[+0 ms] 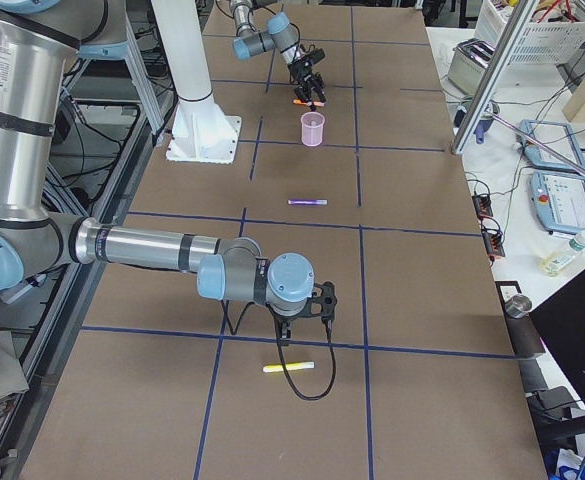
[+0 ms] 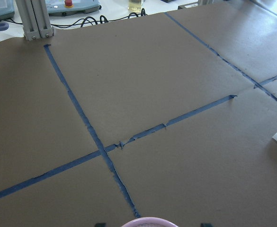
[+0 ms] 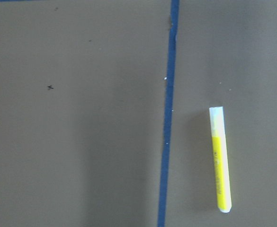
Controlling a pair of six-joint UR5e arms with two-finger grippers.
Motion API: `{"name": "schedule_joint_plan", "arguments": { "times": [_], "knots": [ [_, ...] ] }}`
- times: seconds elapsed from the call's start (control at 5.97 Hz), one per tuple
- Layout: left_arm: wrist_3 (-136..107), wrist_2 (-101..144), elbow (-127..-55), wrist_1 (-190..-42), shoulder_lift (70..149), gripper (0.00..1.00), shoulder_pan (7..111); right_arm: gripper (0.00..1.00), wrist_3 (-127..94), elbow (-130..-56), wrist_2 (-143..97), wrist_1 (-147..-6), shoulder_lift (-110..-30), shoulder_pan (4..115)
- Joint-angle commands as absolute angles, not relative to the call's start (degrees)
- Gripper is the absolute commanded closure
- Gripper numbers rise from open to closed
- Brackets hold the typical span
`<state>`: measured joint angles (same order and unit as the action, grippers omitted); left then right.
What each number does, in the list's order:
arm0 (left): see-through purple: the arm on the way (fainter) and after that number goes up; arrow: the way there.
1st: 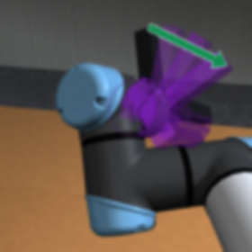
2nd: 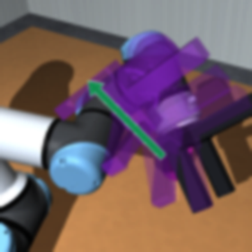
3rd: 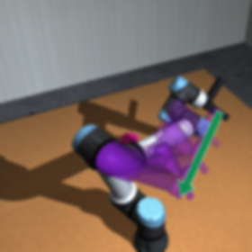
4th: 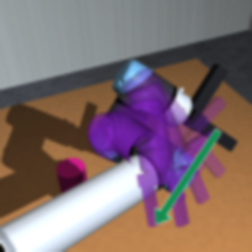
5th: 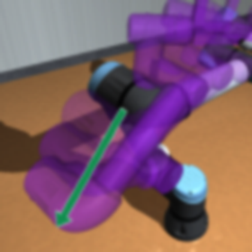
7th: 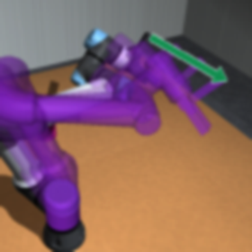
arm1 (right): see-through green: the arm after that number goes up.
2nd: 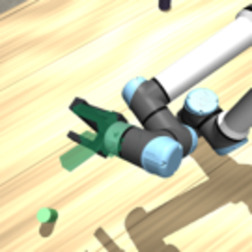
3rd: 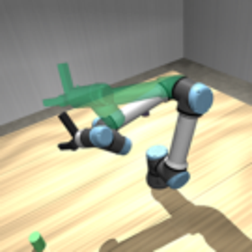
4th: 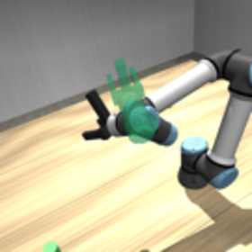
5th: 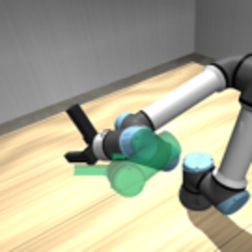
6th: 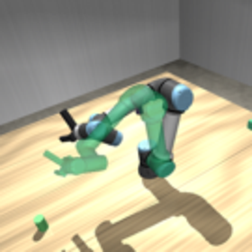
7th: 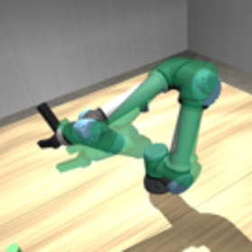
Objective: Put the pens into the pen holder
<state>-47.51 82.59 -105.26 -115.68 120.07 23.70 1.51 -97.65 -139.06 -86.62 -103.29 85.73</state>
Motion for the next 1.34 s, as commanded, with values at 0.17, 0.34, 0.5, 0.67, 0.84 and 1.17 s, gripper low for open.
{"name": "schedule_joint_plan", "arguments": {
  "times": [0.17,0.34,0.5,0.67,0.84,1.17],
  "knots": [
    [-48.1,93.9,-107.4,-105.6,119.1,0.00,31.2,0.00,2.3,-86.7,-131.7,-84.0,-96.6,81.2],
    [-48.1,93.9,-107.3,-105.6,119.0,0.00,31.5,0.00,2.7,-82.3,-132.2,-82.6,-94.7,81.2],
    [-48.3,93.9,-107.4,-105.6,119.0,0.00,31.6,0.00,3.1,-82.1,-133.2,-81.1,-94.7,81.0],
    [-48.8,93.9,-107.4,-105.6,119.0,0.00,31.5,0.00,3.5,-78.3,-133.4,-79.7,-94.7,80.6],
    [-48.9,93.9,-107.4,-105.6,119.0,0.00,31.5,0.01,2.9,-74.8,-134.5,-74.9,-94.7,80.6],
    [-49.0,93.9,-107.5,-105.6,119.0,0.00,31.6,0.02,2.8,-73.7,-136.0,-74.6,-94.6,79.5]
  ]
}}
